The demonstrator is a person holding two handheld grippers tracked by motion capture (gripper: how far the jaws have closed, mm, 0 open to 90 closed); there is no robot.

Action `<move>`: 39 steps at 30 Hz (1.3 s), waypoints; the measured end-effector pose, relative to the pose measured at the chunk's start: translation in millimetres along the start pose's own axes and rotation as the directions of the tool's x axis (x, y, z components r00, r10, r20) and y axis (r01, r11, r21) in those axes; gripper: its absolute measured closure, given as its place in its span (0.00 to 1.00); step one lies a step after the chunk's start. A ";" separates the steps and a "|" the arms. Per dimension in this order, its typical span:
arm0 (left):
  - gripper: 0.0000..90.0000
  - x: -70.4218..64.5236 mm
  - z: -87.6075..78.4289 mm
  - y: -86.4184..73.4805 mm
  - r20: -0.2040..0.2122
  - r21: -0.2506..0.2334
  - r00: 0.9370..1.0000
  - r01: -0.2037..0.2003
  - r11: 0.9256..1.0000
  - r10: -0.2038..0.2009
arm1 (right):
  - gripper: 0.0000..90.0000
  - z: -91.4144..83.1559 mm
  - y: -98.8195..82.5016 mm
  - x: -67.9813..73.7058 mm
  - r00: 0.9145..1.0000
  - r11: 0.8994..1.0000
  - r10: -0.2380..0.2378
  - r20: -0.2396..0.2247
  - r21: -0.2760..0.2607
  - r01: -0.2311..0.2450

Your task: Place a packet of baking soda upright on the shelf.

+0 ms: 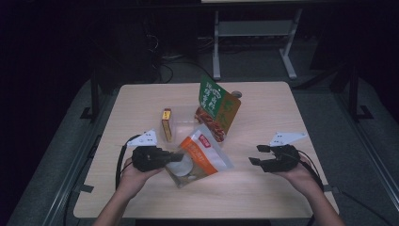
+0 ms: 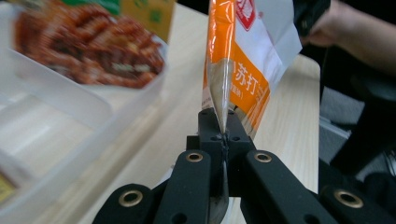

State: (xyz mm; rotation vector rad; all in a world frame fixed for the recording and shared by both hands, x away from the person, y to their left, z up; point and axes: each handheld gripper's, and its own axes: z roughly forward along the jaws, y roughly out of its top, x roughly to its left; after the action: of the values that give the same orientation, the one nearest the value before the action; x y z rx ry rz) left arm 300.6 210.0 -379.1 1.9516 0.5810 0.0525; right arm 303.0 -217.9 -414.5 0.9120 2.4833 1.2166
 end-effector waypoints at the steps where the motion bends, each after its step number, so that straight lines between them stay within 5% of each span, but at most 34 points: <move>1: 1.00 0.5 -3.0 1.3 -0.004 -0.018 1.000 0.005 1.000 -0.005 | 0.45 1.1 -0.2 0.5 1.000 1.000 0.000 -0.005 0.002 0.000; 7: 1.00 1.9 -17.6 8.3 -0.033 -0.083 0.999 0.010 0.996 -0.013 | 0.45 13.4 2.6 11.1 0.997 1.000 -0.009 -0.080 0.009 0.010; 14: 1.00 4.3 -23.4 11.8 -0.050 -0.122 0.998 0.019 0.992 -0.025 | 0.45 26.3 15.9 30.2 0.981 0.999 -0.043 -0.191 -0.035 0.037; 18: 1.00 2.5 -24.9 14.1 -0.052 -0.145 0.998 0.017 0.989 -0.024 | 0.48 35.3 28.6 39.8 0.966 0.996 -0.057 -0.251 -0.086 0.036; 26: 1.00 1.3 -25.5 14.6 -0.050 -0.170 0.998 0.022 0.985 -0.031 | 0.56 51.0 58.0 56.3 0.924 0.976 -0.081 -0.374 -0.217 -0.002; 36: 1.00 2.0 -25.3 13.5 -0.035 -0.186 0.999 0.035 0.982 -0.042 | 0.68 72.2 80.8 70.9 0.901 0.965 -0.110 -0.420 -0.263 -0.005; 39: 1.00 2.1 -24.1 12.1 -0.029 -0.184 0.999 0.040 0.982 -0.046 | 0.82 74.6 84.3 73.1 0.905 0.959 -0.117 -0.410 -0.284 -0.005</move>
State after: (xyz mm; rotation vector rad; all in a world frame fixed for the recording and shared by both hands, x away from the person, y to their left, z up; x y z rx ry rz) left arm 299.9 227.2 -358.3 1.7618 0.6182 0.1075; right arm 316.2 -86.3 -391.4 0.5396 2.5207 1.8543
